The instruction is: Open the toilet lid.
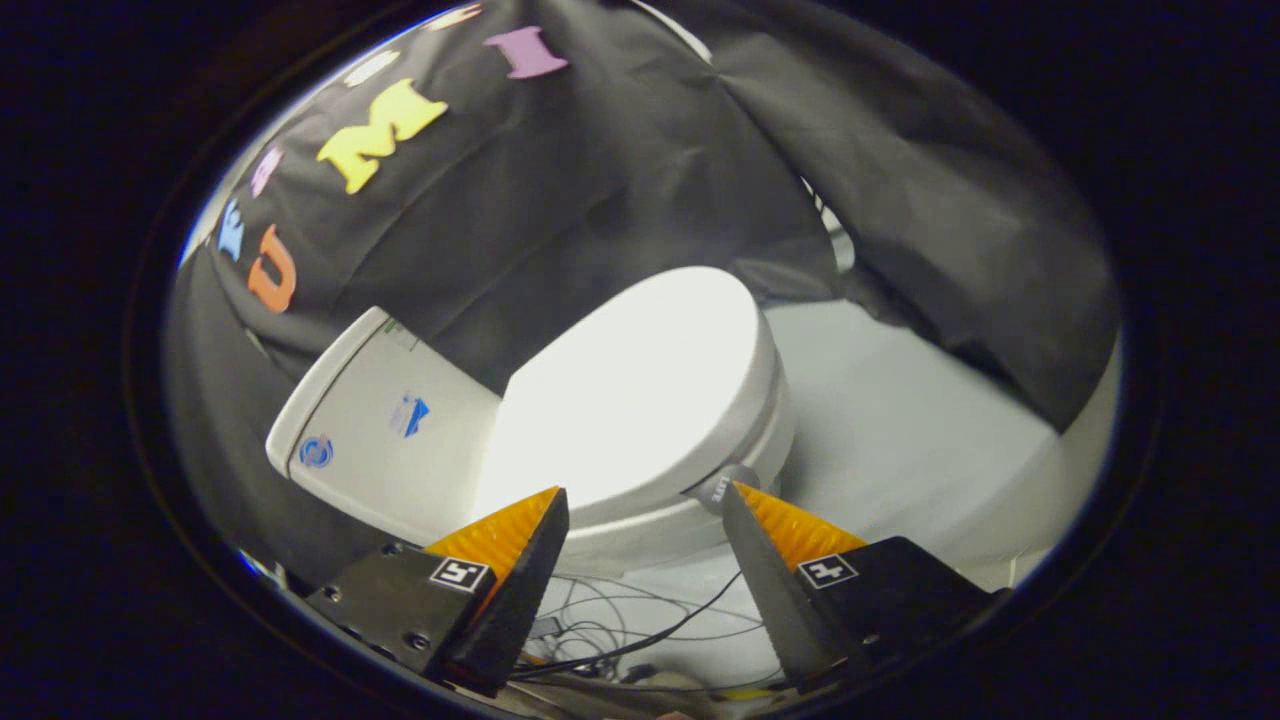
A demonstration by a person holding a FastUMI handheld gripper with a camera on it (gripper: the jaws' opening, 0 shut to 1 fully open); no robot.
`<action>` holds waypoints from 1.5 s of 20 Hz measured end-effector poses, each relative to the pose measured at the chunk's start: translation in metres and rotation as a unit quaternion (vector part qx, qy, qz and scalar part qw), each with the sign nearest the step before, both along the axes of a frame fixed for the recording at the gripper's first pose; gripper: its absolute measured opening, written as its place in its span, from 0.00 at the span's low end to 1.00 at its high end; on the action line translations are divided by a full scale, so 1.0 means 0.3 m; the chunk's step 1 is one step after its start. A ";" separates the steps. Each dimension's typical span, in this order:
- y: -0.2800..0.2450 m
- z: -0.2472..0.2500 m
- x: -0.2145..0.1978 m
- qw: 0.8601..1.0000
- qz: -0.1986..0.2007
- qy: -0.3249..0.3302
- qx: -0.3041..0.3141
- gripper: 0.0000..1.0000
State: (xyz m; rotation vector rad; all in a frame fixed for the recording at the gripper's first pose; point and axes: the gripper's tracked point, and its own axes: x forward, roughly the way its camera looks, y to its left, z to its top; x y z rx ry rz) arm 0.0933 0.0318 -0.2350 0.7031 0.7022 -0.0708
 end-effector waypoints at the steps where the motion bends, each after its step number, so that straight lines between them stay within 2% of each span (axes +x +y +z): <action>1: -0.011 -0.037 0.002 1.000 -0.010 0.011 0.016 0.96; 7: -0.055 -0.155 0.022 0.995 -0.039 0.047 0.073 0.96; 13: -0.109 -0.220 0.062 0.988 -0.075 0.052 0.123 0.86; 18: -0.106 -0.275 0.046 0.973 -0.097 0.095 0.186 0.76; 22: -0.126 -0.283 0.075 0.966 -0.117 0.084 0.216 0.65; 27: -0.108 -0.286 0.103 0.964 -0.104 0.079 0.231 0.57; 30: -0.112 -0.289 0.106 0.964 -0.102 0.080 0.230 0.42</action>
